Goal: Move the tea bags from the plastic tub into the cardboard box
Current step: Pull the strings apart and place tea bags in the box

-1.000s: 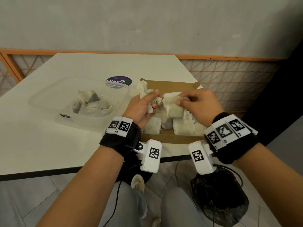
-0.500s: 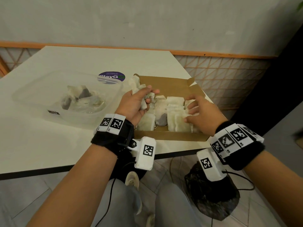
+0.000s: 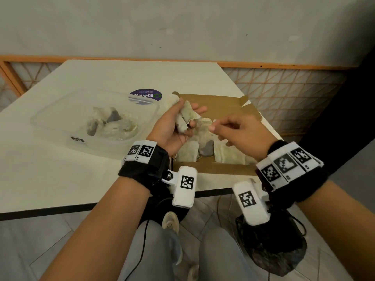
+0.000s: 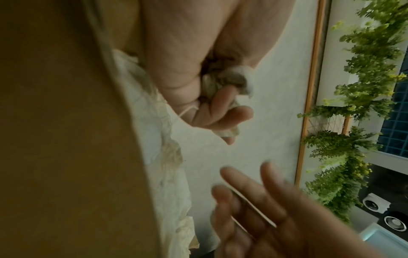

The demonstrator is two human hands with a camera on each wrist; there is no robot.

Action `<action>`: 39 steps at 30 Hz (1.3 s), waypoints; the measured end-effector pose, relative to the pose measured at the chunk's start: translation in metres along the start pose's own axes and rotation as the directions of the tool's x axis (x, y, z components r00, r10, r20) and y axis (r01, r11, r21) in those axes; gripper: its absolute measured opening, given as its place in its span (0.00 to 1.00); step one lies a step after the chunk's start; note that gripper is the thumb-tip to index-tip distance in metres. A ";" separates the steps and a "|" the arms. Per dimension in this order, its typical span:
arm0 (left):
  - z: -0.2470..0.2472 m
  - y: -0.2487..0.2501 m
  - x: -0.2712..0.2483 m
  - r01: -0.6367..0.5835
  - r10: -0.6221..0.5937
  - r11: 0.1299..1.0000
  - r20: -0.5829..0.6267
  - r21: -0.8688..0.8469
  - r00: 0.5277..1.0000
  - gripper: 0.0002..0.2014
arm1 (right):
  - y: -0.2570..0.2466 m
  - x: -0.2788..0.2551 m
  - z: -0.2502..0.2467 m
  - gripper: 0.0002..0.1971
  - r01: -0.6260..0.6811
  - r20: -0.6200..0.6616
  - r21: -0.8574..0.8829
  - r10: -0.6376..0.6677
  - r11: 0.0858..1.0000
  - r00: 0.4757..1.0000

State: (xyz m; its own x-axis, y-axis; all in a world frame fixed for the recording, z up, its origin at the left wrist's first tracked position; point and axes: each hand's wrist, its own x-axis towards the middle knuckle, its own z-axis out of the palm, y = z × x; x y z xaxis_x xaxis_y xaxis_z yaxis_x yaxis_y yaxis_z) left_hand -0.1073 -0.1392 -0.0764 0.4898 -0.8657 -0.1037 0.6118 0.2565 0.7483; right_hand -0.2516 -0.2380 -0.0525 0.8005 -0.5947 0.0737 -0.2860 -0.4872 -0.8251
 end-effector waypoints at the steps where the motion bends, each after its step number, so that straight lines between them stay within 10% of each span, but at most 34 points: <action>1: 0.000 0.000 -0.001 -0.003 0.002 1.000 0.025 0.021 1.000 0.18 | -0.004 0.007 0.007 0.12 -0.053 0.028 0.094 0.050 0.994 0.998; 15: 0.000 -0.004 0.001 -0.051 0.052 0.979 0.001 0.198 0.999 0.09 | 0.012 0.020 0.034 0.10 -0.026 -0.107 0.676 0.133 0.736 0.985; 28: 0.003 -0.012 0.000 -0.129 0.121 0.905 0.046 0.406 0.992 0.04 | 0.023 0.018 0.040 0.11 0.088 -0.091 0.651 -0.038 0.754 0.995; 35: 0.002 -0.011 0.001 -0.113 0.119 0.944 -0.001 0.310 0.993 0.09 | 0.022 0.017 0.029 0.03 0.044 -0.141 0.841 0.141 0.539 0.980; 39: 0.001 -0.011 0.000 -0.111 0.116 0.942 0.004 0.315 0.993 0.08 | 0.022 0.017 0.036 0.06 -0.055 -0.028 0.729 0.111 0.682 0.993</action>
State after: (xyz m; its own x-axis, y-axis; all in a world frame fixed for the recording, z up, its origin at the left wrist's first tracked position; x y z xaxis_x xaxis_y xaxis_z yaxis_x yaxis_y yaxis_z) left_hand -0.1147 -0.1428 -0.0840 0.5552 -0.8316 -0.0137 0.3261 0.2025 0.9234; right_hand -0.2257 -0.2359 -0.0898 0.7488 -0.6628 -0.0022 0.1446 0.1665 -0.9754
